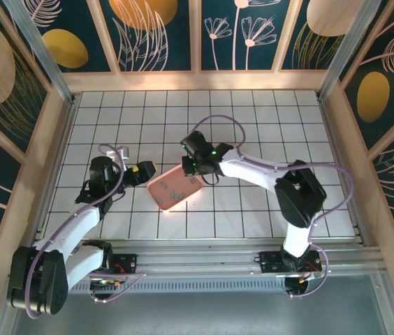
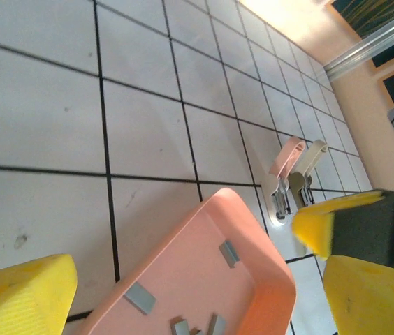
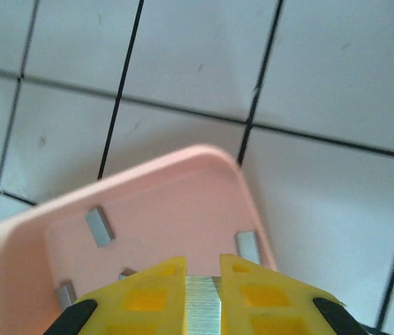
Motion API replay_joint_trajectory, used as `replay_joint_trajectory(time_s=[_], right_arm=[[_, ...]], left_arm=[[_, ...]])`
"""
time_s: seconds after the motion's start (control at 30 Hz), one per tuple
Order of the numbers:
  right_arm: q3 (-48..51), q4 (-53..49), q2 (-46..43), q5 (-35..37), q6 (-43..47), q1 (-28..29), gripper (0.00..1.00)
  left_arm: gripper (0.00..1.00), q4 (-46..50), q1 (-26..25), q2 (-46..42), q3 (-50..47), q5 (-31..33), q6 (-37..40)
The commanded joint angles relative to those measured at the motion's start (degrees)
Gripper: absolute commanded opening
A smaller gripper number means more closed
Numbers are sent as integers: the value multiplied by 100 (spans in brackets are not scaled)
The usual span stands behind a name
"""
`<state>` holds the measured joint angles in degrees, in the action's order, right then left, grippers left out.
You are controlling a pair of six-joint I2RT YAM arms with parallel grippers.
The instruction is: Load the staples into the stapler
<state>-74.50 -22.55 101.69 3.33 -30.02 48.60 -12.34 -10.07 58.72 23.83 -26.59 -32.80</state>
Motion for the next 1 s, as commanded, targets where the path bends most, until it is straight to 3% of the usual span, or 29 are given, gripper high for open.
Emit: replay_joint_trajectory(time_s=[0.0, 0.43, 0.97], right_arm=[[547, 579, -379, 387, -391, -241, 17], [1608, 1106, -642, 958, -711, -857, 16], [1473, 1256, -253, 799, -320, -1188, 16]], left_arm=[[91, -617, 31, -80, -111, -82, 406], [91, -931, 31, 348, -46, -31, 675], [91, -1051, 31, 667, -19, -126, 722]])
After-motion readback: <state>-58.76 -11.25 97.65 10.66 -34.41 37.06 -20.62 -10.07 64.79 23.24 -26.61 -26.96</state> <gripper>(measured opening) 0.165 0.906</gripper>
